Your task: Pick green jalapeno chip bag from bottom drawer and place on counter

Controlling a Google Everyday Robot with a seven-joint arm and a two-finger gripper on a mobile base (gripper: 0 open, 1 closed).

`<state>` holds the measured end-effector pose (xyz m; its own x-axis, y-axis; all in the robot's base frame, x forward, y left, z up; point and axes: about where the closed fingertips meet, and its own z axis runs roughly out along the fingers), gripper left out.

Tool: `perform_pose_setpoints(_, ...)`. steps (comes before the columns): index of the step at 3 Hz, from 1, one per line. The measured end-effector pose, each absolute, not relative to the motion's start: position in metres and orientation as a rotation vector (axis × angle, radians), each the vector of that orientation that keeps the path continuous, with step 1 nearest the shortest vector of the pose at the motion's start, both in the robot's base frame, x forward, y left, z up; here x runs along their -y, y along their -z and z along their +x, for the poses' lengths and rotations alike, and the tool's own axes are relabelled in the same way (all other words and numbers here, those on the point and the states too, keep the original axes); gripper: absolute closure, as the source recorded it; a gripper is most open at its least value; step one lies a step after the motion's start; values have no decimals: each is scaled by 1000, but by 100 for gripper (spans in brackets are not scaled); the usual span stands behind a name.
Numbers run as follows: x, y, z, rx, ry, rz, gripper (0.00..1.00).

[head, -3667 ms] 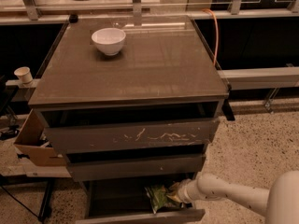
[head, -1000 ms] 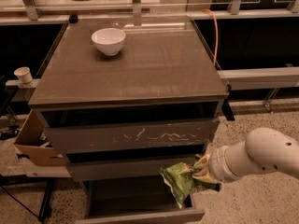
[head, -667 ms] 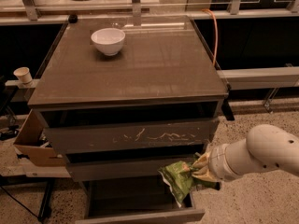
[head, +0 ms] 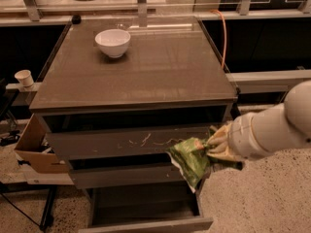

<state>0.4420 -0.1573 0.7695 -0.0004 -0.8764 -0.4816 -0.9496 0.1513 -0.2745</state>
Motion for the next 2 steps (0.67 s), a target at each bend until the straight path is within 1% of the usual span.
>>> perform_pose_setpoints(1,157,-801,446,-1862,-128,-1744,100)
perform_pose_setpoints(2,156,-805,448,-1867,-113,-1742,100)
